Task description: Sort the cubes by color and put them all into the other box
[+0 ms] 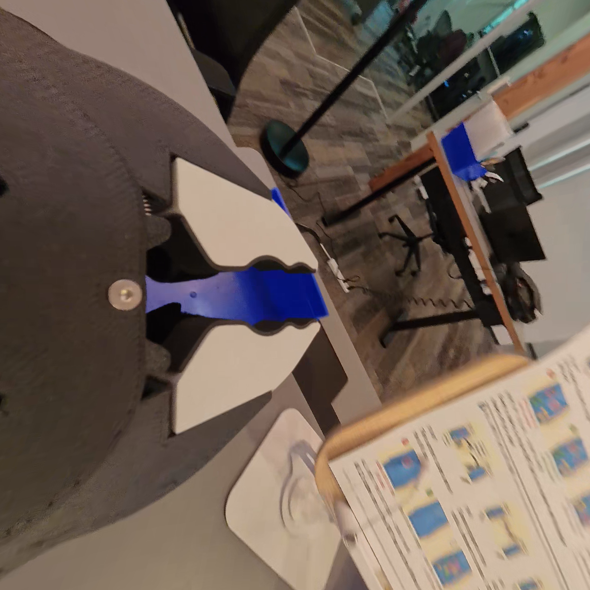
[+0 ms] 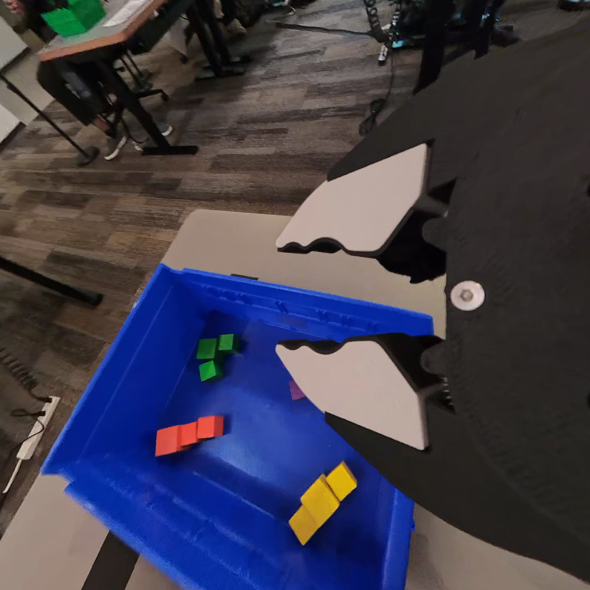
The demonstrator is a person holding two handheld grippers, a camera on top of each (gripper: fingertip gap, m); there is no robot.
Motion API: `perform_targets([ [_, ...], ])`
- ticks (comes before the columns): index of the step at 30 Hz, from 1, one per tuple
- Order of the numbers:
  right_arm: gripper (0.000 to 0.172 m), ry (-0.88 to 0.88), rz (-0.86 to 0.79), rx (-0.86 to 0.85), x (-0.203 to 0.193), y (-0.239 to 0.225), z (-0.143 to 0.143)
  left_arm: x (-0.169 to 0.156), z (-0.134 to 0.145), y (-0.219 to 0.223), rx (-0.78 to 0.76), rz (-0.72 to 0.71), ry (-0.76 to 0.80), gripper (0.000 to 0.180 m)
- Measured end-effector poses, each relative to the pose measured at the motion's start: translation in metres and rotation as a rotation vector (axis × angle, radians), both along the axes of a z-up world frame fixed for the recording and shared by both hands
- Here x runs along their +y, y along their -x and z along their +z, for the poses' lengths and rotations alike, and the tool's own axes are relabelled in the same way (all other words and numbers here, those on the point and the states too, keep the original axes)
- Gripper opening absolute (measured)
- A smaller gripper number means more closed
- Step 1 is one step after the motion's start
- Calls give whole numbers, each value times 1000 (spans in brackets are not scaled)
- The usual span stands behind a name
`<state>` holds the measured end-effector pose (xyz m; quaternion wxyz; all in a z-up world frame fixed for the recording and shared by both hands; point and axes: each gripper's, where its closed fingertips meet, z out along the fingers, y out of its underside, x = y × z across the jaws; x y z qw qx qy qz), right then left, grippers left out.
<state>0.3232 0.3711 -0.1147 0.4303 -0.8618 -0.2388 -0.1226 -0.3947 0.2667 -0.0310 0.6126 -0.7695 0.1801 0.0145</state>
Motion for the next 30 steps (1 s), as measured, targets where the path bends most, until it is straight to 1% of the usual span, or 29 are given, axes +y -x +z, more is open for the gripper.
perform_targets([
  [1, 56, 25, -8, 10, 0, -5, -6, 2, -7, 11, 6, 31, 21, 32],
  [3, 61, 68, -26, 27, 0, -14, -20, 4, -21, 36, 24, 104, 53, 37],
  [5, 61, 110, -40, 50, 0, -21, -31, 5, -38, 61, 23, 167, 90, 47],
  [8, 59, 175, -45, 92, -1, -25, -47, 4, -71, 99, -34, 269, 182, 61],
  [11, 51, 228, -67, 68, -3, -33, -61, 0, -106, 125, -85, 336, 307, 64],
  [17, 47, 302, -85, 76, -3, -40, -84, -13, -167, 164, -87, 457, 507, 71],
  [19, 42, 323, -80, 73, -4, -41, -90, -19, -179, 168, -104, 467, 575, 67],
  [20, 40, 332, -76, 77, -4, -40, -92, -22, -183, 165, -128, 450, 607, 55],
  [21, 38, 335, -80, 74, -4, -41, -93, -28, -189, 162, -141, 427, 656, 38],
  [22, 39, 336, -90, 59, -3, -43, -94, -33, -196, 164, -133, 427, 700, 38],
  [24, 35, 347, -75, 66, -3, -40, -97, -39, -204, 166, -130, 424, 738, 36],
  [27, 31, 371, -66, 64, -4, -38, -102, -40, -211, 158, -187, 367, 763, 26],
  [29, 28, 383, -53, 72, -5, -35, -105, -40, -214, 160, -173, 366, 765, 16],
  [30, 26, 390, -51, 70, -5, -35, -107, -40, -214, 160, -174, 364, 761, 15],
])
